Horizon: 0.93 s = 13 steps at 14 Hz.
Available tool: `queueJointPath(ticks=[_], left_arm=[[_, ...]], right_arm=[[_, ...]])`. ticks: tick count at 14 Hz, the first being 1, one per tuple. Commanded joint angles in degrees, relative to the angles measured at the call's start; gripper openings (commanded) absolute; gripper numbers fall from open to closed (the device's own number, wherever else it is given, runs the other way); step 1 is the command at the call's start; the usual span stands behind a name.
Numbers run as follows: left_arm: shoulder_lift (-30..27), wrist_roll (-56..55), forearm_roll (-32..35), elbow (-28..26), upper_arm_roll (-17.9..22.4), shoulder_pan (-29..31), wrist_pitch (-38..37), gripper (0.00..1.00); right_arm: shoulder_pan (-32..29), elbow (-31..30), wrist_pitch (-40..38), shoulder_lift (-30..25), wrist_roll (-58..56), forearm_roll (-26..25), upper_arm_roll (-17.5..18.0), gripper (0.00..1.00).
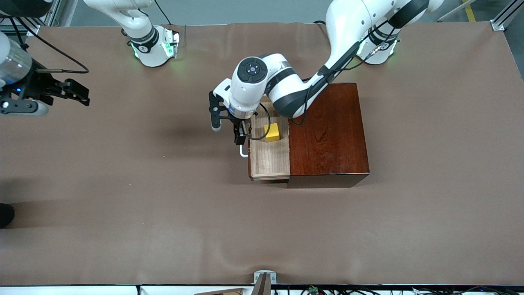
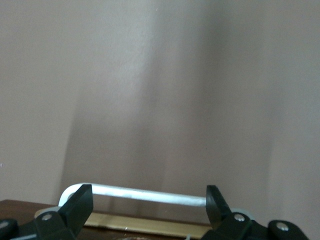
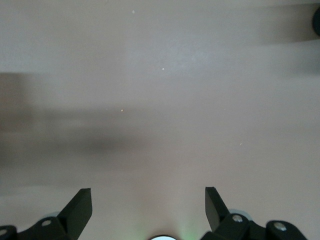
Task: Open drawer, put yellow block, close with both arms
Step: 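Push the drawer shut into the box with the left gripper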
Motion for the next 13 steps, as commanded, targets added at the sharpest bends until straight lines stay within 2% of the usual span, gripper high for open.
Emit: queueJointPath(ticks=[1,3,5,7,10,13], left_arm=[[0.9,1.1,1.9,1.8,0.8,-1.0,-3.6,1.00],[0.9,3.4,4.5,1.8,1.2,-1.4,-4.0,1.00],[0.9,3.5,4.6,1.8,1.2,-1.8,-4.8,1.00],[0.9,3.5,4.7,1.8,1.4,-1.8,-5.9,1.00],[0.7,3.5,4.7,1.8,2.5,-1.8,-10.0,1.00],[-0.2,3.5,4.7,1.8,3.5,-1.6,-15.6,1.00]], right_arm=[[-0.5,0.4,-0.3,-1.1,0.2,4.0,-2.3,1.00],[-0.4,0.5,-1.5,-1.0,-0.7,7.2,-4.0,1.00],[-0.4,1.9,-1.6,-0.9,-2.7,6.9,-4.2,1.00],[-0.4,3.6,-4.0,-0.9,-7.1,5.5,-4.4,1.00],[0.3,3.8,-5.1,-1.1,-11.3,0.1,-3.8,1.00],[0.5,3.5,-5.2,-0.9,-11.4,0.1,-3.9,1.00]])
